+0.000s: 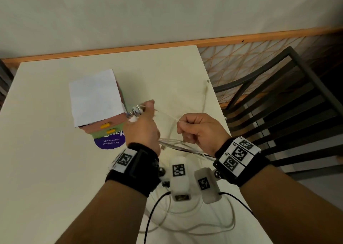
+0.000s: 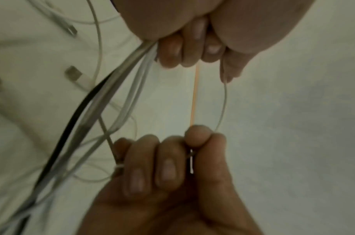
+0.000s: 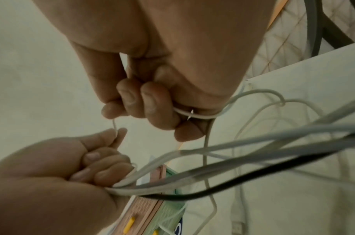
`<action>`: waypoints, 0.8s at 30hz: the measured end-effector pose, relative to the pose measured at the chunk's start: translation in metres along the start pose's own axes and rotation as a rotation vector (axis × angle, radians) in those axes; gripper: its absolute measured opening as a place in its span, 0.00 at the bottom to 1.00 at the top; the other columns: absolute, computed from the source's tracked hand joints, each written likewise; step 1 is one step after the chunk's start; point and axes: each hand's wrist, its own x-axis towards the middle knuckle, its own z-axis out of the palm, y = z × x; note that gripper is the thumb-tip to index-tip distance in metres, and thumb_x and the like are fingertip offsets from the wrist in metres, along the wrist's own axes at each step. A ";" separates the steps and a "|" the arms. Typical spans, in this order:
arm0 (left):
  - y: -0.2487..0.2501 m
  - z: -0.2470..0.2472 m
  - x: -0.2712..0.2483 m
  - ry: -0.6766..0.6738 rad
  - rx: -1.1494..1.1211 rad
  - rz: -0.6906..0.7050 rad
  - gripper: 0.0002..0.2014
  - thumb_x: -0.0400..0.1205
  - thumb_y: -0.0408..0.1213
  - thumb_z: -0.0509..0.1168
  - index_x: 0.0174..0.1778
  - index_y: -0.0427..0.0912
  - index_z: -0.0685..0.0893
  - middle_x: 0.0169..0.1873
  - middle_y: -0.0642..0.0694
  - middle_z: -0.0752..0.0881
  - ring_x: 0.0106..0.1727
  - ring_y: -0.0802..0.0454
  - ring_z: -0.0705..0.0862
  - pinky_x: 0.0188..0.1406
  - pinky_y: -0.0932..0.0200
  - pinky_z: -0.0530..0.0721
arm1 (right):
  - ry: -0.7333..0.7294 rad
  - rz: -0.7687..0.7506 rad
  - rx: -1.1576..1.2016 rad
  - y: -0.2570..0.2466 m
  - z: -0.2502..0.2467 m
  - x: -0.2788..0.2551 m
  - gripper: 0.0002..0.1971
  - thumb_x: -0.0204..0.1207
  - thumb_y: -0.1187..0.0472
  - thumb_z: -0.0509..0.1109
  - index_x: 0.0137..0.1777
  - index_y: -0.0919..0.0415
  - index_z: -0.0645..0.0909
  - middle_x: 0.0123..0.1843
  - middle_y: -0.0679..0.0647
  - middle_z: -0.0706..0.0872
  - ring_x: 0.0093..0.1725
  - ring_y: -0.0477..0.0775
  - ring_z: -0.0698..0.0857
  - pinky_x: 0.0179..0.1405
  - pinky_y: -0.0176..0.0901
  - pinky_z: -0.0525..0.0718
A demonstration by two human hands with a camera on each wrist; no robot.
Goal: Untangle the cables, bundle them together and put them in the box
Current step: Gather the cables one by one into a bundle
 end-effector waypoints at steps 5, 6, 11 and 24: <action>-0.001 0.015 -0.032 -0.336 0.114 0.041 0.11 0.80 0.37 0.73 0.54 0.34 0.90 0.18 0.50 0.84 0.18 0.62 0.74 0.16 0.71 0.72 | -0.011 -0.018 -0.026 -0.002 0.001 0.002 0.08 0.67 0.69 0.66 0.43 0.69 0.85 0.27 0.62 0.71 0.23 0.47 0.65 0.27 0.40 0.63; 0.000 0.017 -0.029 -0.263 0.097 0.028 0.11 0.80 0.37 0.74 0.52 0.34 0.90 0.19 0.52 0.81 0.19 0.58 0.73 0.15 0.69 0.70 | -0.024 -0.023 -0.046 -0.002 0.001 0.002 0.08 0.68 0.68 0.66 0.42 0.71 0.85 0.25 0.59 0.73 0.23 0.47 0.66 0.26 0.38 0.64; -0.002 0.013 -0.017 -0.122 -0.022 0.026 0.18 0.80 0.46 0.73 0.55 0.33 0.87 0.22 0.44 0.73 0.18 0.53 0.66 0.15 0.66 0.64 | -0.022 -0.047 -0.073 0.001 -0.001 -0.003 0.11 0.73 0.60 0.67 0.32 0.63 0.84 0.21 0.57 0.73 0.24 0.53 0.68 0.26 0.36 0.67; -0.002 0.019 -0.038 -0.169 -0.002 0.109 0.07 0.81 0.35 0.73 0.39 0.38 0.85 0.24 0.47 0.82 0.15 0.57 0.71 0.17 0.66 0.69 | -0.010 -0.119 -0.079 -0.004 0.000 -0.013 0.11 0.75 0.62 0.65 0.33 0.63 0.82 0.22 0.57 0.71 0.23 0.48 0.65 0.24 0.34 0.66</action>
